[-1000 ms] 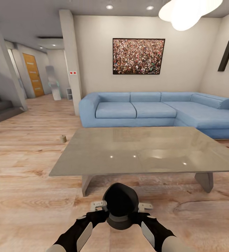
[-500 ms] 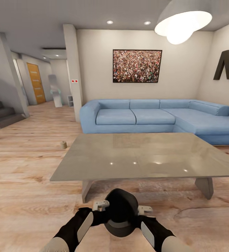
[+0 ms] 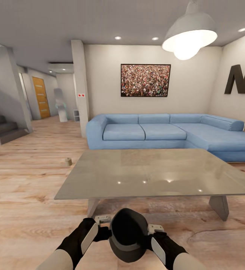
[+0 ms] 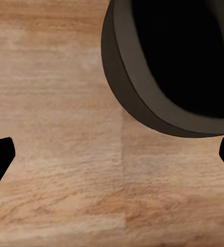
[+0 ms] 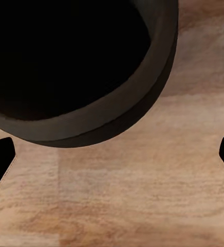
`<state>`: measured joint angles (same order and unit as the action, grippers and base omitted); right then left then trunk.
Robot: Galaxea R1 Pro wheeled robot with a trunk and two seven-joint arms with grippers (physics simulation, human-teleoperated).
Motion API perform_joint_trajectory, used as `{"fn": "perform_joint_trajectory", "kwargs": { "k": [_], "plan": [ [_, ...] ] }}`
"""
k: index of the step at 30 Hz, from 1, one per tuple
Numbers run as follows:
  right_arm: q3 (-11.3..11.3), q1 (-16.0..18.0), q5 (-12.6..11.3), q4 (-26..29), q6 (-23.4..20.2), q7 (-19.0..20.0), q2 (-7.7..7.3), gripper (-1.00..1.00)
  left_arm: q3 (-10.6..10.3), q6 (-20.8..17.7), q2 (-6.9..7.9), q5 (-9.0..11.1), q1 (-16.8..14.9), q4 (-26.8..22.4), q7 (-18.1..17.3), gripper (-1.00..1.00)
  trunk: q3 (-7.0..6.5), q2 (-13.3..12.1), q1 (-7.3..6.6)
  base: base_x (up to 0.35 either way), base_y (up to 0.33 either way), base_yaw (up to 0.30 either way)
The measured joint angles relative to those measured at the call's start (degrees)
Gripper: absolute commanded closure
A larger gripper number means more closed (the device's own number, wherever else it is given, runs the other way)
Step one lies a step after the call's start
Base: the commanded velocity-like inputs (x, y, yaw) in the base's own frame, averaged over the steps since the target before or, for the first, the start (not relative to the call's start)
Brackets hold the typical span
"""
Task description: Place each of the two pumpkins and all three candles from the living room inside a cabinet in the living room (use any cabinet), then make sure every cabinet is closed, and position the cauldron so it is next to a table in the living room.
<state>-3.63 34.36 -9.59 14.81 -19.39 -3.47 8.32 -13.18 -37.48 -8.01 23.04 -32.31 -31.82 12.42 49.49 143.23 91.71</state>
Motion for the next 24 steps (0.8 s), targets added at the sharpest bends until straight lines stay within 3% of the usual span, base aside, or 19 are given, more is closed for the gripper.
{"fn": "perform_joint_trajectory", "kwargs": {
  "k": [24],
  "plan": [
    [0.2, 0.0, -0.5, -0.7, 0.3, 0.4, -0.07, -1.00, -0.3, 0.1, 0.08, 0.0, 0.0, -1.1, 0.2, -1.00, -3.87, -8.4, -4.63, 0.000, 0.000, 0.005]
  ]
}}
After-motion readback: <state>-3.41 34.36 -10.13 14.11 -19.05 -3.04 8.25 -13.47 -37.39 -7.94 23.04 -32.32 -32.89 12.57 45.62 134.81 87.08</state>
